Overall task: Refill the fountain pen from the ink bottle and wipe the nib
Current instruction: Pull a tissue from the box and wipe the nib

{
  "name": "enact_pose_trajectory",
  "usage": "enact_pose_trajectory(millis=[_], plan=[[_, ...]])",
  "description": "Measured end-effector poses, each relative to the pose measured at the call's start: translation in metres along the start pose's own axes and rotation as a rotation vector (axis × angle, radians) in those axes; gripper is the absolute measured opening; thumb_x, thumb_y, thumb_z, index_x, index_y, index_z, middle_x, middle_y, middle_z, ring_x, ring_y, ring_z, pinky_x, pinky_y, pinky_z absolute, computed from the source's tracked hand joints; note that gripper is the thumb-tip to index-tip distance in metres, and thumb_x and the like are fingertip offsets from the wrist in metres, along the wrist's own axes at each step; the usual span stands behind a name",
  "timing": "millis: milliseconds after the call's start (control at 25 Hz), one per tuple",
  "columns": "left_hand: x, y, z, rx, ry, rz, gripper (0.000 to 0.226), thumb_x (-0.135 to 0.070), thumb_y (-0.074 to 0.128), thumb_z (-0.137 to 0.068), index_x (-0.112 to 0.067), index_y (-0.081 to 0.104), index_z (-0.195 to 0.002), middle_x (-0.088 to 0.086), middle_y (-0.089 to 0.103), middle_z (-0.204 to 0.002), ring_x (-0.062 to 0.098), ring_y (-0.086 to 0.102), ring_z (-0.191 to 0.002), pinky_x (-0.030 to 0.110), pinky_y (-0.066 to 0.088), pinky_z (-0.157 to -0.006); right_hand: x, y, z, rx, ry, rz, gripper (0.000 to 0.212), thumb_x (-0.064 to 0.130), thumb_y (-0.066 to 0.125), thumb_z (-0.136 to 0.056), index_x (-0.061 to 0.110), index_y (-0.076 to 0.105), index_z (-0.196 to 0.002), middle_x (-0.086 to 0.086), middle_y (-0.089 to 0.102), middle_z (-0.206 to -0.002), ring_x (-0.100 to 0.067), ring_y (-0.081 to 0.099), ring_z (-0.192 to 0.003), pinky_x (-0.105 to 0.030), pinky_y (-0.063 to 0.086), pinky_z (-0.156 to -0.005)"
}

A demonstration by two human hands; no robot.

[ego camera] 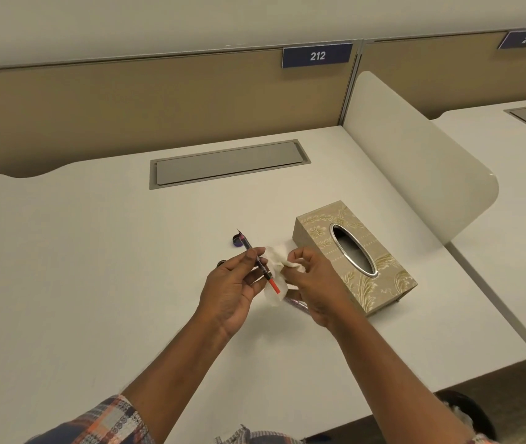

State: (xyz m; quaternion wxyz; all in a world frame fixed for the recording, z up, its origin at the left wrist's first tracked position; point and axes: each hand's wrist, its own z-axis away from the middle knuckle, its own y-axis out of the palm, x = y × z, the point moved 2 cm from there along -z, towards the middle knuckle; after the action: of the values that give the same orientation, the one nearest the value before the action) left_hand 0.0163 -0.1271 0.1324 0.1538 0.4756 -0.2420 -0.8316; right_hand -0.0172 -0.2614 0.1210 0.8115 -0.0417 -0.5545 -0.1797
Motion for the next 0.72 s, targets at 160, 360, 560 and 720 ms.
enact_pose_trajectory(millis=[160,360,560,720], plan=[[-0.002,-0.001,0.002,-0.006,0.003,0.018,0.023,-0.01,0.058,-0.086,0.006,0.066,-0.1,0.012,0.069,-0.085,0.023,0.07,-0.08,0.037,0.059,-0.066,0.004,-0.001,0.002,0.128,0.033,0.01,0.009,0.013,0.064,-0.09,0.006,0.068,-0.088,-0.014,0.068,-0.099,-0.026,0.068,-0.091,-0.033,0.059,-0.069],[-0.003,-0.002,0.0,-0.019,0.021,0.002,0.02,-0.007,0.054,-0.09,0.006,0.066,-0.098,0.014,0.069,-0.087,0.029,0.063,-0.097,0.04,0.052,-0.093,0.005,-0.015,-0.002,0.094,0.09,-0.108,0.009,0.002,0.062,-0.088,0.007,0.068,-0.083,-0.009,0.072,-0.083,-0.022,0.067,-0.074,-0.035,0.057,-0.066],[-0.003,-0.006,0.005,-0.014,0.082,-0.198,0.018,-0.01,0.059,-0.087,0.002,0.07,-0.094,0.028,0.06,-0.114,0.026,0.067,-0.086,0.026,0.057,-0.076,0.0,-0.02,-0.006,-0.136,-0.054,-0.074,0.032,-0.007,0.072,-0.075,0.017,0.059,-0.091,-0.011,0.068,-0.087,-0.023,0.062,-0.074,-0.037,0.047,-0.067],[-0.004,-0.005,0.007,0.009,0.099,-0.305,0.02,-0.011,0.06,-0.086,0.004,0.07,-0.096,0.033,0.059,-0.109,0.023,0.068,-0.078,0.023,0.055,-0.071,-0.001,-0.011,-0.007,-0.175,-0.057,-0.137,0.033,-0.01,0.06,-0.082,0.017,0.058,-0.064,-0.008,0.063,-0.078,-0.022,0.061,-0.066,-0.033,0.055,-0.063]])
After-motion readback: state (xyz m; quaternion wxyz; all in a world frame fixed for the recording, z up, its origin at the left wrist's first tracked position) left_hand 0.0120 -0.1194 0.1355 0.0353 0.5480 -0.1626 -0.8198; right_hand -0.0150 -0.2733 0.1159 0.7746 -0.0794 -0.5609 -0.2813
